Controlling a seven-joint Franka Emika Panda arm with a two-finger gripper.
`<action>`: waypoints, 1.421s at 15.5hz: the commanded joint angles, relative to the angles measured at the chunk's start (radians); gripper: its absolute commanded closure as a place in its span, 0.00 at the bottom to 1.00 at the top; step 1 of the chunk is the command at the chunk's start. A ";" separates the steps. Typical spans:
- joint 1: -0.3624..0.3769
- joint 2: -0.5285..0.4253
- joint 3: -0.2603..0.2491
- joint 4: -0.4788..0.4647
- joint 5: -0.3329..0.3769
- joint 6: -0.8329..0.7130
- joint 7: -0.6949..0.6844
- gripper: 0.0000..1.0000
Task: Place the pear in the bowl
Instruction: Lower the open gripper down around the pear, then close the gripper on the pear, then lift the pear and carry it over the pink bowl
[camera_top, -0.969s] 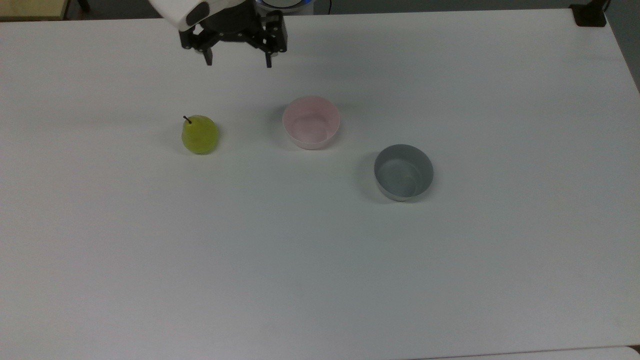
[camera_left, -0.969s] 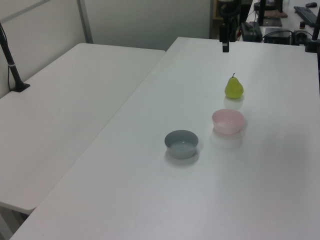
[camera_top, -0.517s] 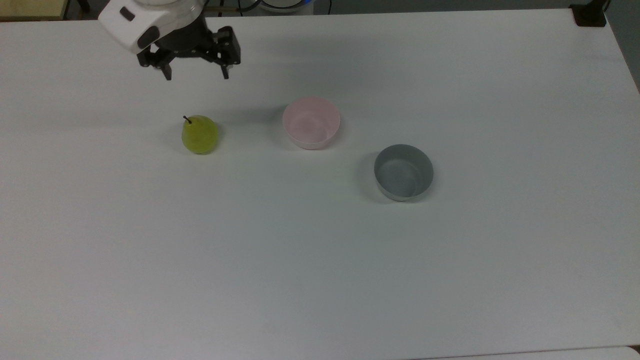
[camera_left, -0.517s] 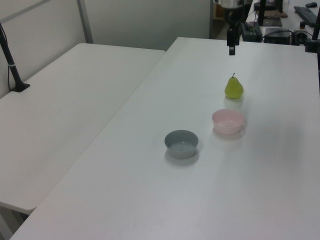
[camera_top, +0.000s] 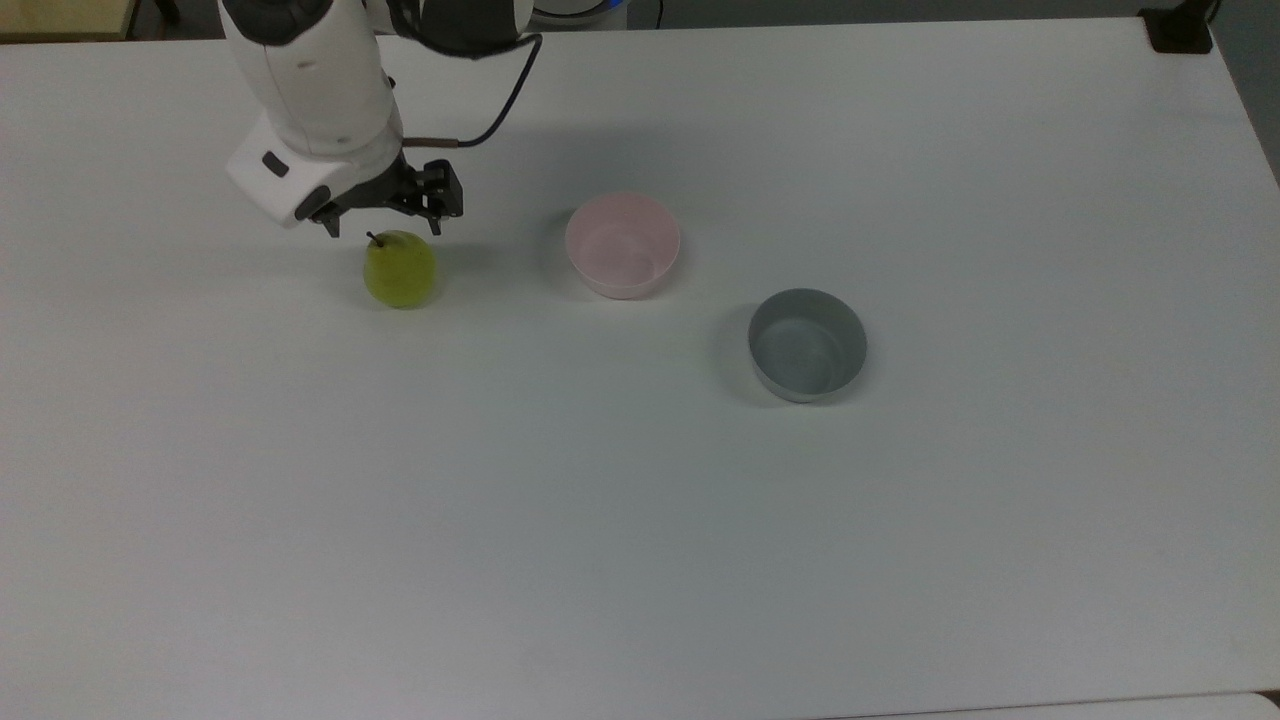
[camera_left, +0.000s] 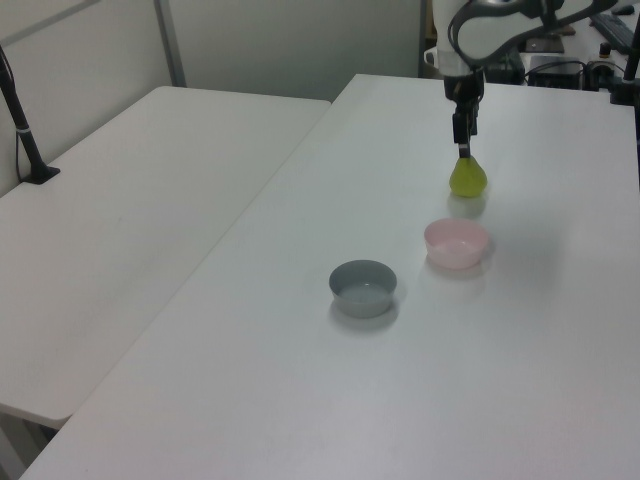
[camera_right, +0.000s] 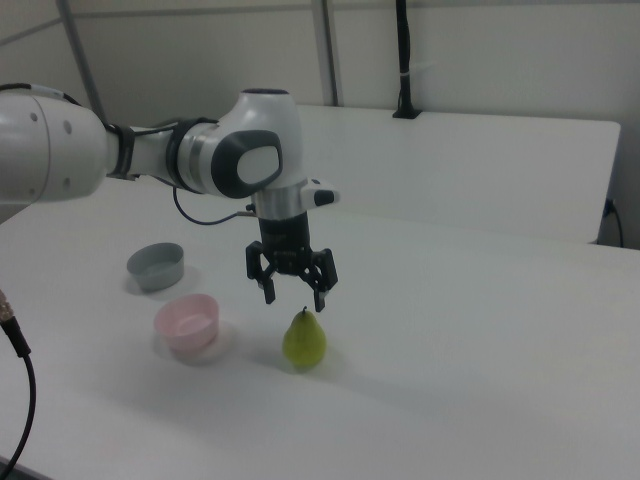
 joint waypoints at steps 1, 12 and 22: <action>0.013 0.025 -0.013 -0.037 -0.033 0.046 -0.031 0.00; 0.015 0.049 -0.013 -0.118 -0.063 0.132 -0.059 0.04; 0.016 0.037 -0.013 -0.107 -0.050 0.115 -0.047 0.88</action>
